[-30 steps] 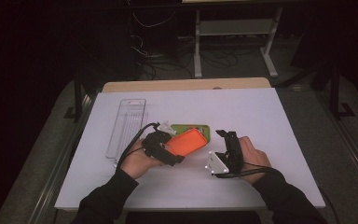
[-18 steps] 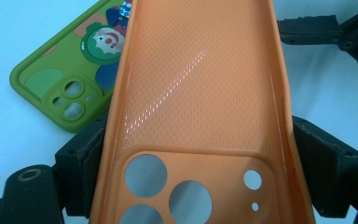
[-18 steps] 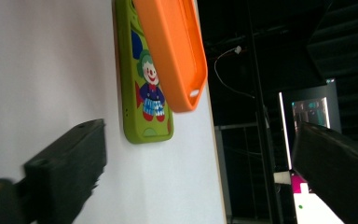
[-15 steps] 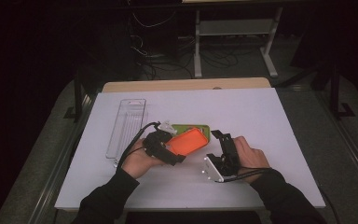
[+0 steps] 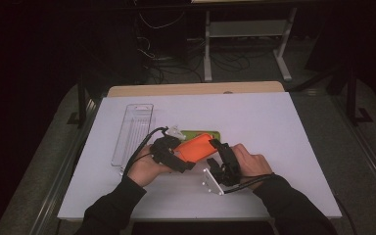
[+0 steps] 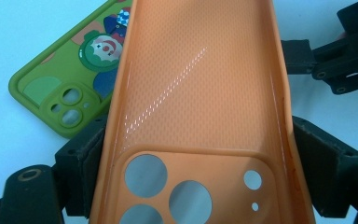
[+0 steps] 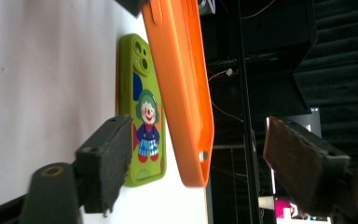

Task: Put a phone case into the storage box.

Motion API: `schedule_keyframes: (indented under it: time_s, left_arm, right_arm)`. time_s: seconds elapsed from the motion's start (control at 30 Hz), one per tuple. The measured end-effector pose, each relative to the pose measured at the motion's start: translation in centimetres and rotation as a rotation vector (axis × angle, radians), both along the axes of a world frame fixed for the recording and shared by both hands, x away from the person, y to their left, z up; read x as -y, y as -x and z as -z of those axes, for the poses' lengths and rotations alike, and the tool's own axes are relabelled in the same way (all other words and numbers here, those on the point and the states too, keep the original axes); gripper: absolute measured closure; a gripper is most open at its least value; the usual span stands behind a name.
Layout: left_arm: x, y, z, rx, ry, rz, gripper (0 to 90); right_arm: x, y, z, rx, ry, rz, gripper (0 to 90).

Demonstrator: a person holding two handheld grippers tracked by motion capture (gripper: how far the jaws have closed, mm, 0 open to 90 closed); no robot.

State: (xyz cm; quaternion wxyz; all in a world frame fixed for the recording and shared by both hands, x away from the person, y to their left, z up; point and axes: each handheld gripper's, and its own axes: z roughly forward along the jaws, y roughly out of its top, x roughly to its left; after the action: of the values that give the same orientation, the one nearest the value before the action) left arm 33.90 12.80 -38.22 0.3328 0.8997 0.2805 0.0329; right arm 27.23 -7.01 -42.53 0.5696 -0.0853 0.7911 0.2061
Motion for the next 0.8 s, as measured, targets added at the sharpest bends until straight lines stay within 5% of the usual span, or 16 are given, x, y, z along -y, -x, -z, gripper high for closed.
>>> schedule_keyframes:
  time_s: [0.2,0.8]
  left_arm:
    - [-0.1,-0.1,-0.1,0.009,-0.027,0.034,15.6]
    - [0.2,0.1,0.0,-0.003,0.007,0.008,15.6]
  right_arm:
    - [-0.6,0.0,0.7,0.026,0.031,-0.021,37.3]
    - [-1.1,0.3,1.2,0.061,0.077,-0.038,72.4]
